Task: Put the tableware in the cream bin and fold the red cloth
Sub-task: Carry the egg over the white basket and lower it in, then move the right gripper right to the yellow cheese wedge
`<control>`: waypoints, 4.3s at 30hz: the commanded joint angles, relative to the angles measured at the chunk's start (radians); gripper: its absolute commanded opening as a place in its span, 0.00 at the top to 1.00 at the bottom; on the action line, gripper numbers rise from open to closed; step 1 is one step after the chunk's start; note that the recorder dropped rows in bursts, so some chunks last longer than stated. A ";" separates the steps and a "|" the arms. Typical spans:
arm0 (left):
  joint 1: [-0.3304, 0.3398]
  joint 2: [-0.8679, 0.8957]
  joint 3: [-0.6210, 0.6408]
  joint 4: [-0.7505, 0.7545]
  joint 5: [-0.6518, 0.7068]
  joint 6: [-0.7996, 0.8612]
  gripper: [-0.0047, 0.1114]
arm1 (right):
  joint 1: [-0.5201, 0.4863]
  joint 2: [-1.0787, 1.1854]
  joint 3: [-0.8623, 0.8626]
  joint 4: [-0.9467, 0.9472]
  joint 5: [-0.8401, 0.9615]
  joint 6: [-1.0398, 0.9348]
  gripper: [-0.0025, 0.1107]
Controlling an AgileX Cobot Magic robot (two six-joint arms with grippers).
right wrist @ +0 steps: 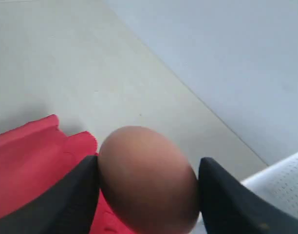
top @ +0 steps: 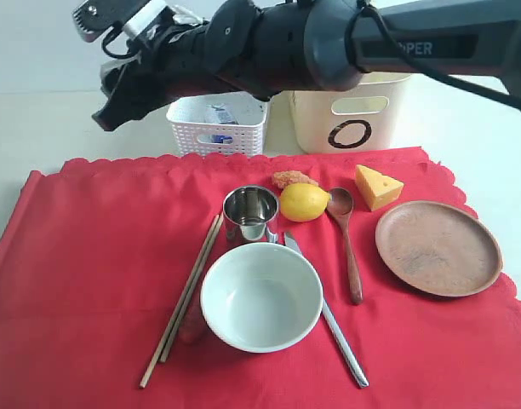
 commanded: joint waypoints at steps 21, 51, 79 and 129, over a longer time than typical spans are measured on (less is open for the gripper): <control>-0.005 0.002 -0.003 0.002 -0.010 -0.006 0.96 | -0.098 0.143 -0.005 0.166 -0.362 0.072 0.98; -0.005 0.002 -0.003 0.002 -0.010 -0.006 0.96 | -0.098 0.160 -0.005 0.213 -0.487 0.070 0.31; -0.005 0.002 -0.003 0.002 -0.010 -0.006 0.96 | -0.098 -0.099 -0.005 0.015 0.185 -0.027 0.47; -0.005 0.002 -0.003 0.002 -0.010 -0.006 0.96 | -0.380 -0.206 0.181 -0.915 0.734 0.796 0.98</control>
